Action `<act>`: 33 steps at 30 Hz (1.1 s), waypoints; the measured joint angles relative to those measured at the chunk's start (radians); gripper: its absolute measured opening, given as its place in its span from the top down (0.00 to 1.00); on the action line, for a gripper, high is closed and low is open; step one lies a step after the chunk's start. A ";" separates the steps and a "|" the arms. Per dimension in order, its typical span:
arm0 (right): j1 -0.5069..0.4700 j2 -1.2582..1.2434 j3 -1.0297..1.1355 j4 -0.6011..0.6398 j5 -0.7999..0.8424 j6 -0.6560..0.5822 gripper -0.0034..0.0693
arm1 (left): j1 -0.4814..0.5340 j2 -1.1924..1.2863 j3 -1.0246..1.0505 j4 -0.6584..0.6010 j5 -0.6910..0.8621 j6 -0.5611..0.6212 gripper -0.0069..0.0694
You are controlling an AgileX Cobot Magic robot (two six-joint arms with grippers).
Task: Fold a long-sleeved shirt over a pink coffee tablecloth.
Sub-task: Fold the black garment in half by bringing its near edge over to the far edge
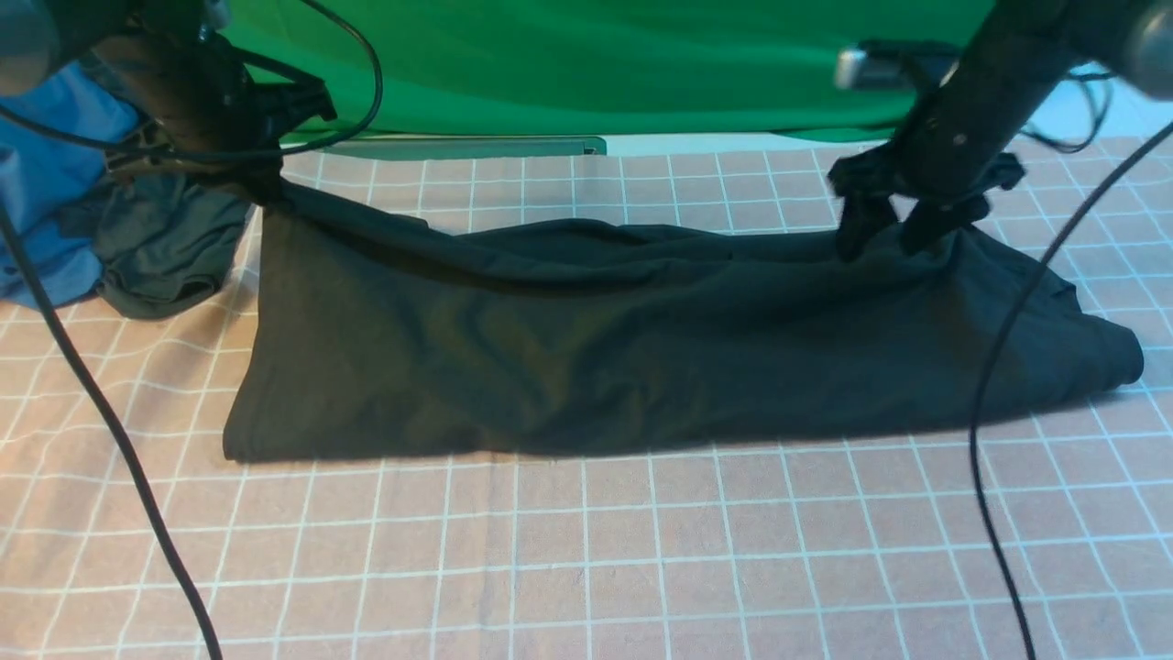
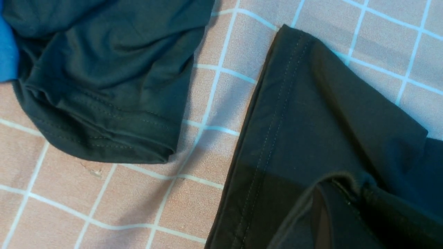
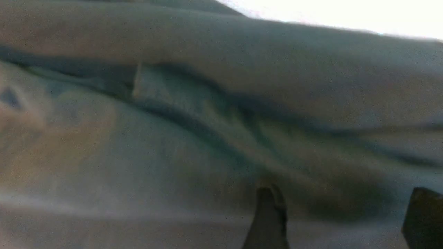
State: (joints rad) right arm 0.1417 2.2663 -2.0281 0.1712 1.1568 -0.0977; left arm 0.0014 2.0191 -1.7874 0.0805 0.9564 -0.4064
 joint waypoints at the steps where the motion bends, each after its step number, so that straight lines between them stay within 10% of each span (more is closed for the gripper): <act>1: 0.009 0.010 0.000 -0.031 -0.013 0.000 0.21 | 0.000 0.000 0.000 0.000 0.002 0.000 0.87; 11: 0.033 0.062 0.000 -0.134 -0.041 -0.003 0.23 | 0.000 0.000 0.000 0.000 0.014 0.013 0.87; 14: 0.045 0.074 -0.003 -0.136 -0.039 -0.046 0.67 | 0.000 0.000 0.000 -0.008 0.017 0.023 0.87; 18: 0.043 0.074 -0.054 -0.136 -0.033 -0.064 0.88 | 0.000 0.000 0.000 -0.013 0.020 0.024 0.87; 25: 0.028 0.063 -0.169 -0.135 -0.019 -0.074 0.90 | 0.000 -0.018 0.000 -0.005 0.021 0.016 0.87; 33: 0.038 0.073 -0.181 0.061 0.052 -0.390 0.82 | 0.000 -0.023 0.000 0.000 0.024 0.014 0.87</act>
State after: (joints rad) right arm 0.1799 2.3392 -2.2093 0.2327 1.2087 -0.4874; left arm 0.0014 1.9961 -1.7874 0.0805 0.9802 -0.3924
